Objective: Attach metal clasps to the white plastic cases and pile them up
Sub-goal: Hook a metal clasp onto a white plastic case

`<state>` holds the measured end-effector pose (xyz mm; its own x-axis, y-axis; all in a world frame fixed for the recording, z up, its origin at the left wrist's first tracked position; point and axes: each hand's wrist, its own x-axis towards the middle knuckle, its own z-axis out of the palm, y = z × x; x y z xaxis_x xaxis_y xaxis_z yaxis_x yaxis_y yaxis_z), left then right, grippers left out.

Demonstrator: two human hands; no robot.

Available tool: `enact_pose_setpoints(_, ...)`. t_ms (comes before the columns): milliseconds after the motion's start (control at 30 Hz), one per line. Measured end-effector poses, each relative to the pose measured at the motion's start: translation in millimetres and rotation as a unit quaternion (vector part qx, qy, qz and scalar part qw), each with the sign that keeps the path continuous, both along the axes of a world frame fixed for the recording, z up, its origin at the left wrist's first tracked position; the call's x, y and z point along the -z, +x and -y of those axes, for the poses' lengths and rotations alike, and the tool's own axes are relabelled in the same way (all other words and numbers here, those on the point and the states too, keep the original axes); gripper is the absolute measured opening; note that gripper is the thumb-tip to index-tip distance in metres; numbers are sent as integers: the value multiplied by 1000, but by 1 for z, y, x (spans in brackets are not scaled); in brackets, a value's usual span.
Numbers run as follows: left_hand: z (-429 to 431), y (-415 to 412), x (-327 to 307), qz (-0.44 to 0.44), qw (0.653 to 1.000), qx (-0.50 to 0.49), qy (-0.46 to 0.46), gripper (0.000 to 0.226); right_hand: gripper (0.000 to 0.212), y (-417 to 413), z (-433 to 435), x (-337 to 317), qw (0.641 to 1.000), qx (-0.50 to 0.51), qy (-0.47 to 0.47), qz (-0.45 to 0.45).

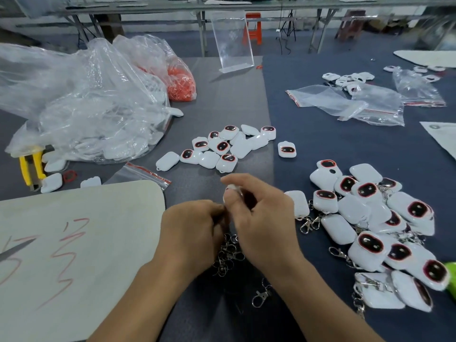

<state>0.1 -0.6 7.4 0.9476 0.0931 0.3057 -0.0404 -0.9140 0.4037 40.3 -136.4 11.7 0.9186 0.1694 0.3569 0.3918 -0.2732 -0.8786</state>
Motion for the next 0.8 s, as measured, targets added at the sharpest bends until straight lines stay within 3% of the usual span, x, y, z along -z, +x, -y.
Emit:
enact_pose_setpoints(67, 0, -1, -1, 10, 1000, -5, 5, 27, 17, 0, -3, 1, 999, 13, 11, -31)
enact_pose_setpoints(100, -1, -1, -2, 11, 999, -19, -44, 26, 18, 4, -3, -2, 994, 23, 63, -84)
enact_pose_setpoints(200, 2, 5, -1, 24, 968, -6, -249, 10, 25, 17, 3, -11, 925, 22, 255, -283)
enact_pose_setpoints(267, 6, 8, -1, 5, 932, 34, -361, 21, 26, 20, 6, -12, 875, 0, 315, -369)
enact_pose_setpoints(333, 10, 8, -5, -11, 914, 38, -403, 16, 28, 19, 5, -10, 856, -11, 331, -398)
enact_pose_setpoints(400, 9, 7, -2, 10, 929, 17, -370, 13, 28, 18, 4, -8, 883, 6, 301, -359)
enact_pose_setpoints(500, 4, 2, 0, 11, 994, 3, -111, 20, 18, 8, 1, -3, 988, 55, 90, -116)
enact_pose_setpoints(567, 4, 1, 0, 19, 998, 14, 56, 19, 18, -6, -5, 2, 998, 36, -38, 30)
enact_pose_setpoints(600, 4, 1, 1, 31, 996, 11, 78, 16, 20, -8, -7, 4, 996, 32, -57, 52)
enact_pose_setpoints(633, 3, 0, 1, 31, 998, -2, 62, 16, 18, -8, -8, 3, 998, 35, -43, 38)
enact_pose_setpoints(700, 2, 0, 1, 28, 997, -35, -65, 20, 15, 3, -6, -1, 994, 47, 60, -75)
enact_pose_setpoints(800, 5, 3, 4, 30, 980, -33, -192, 17, 24, 16, 4, -9, 929, 38, 238, -279)
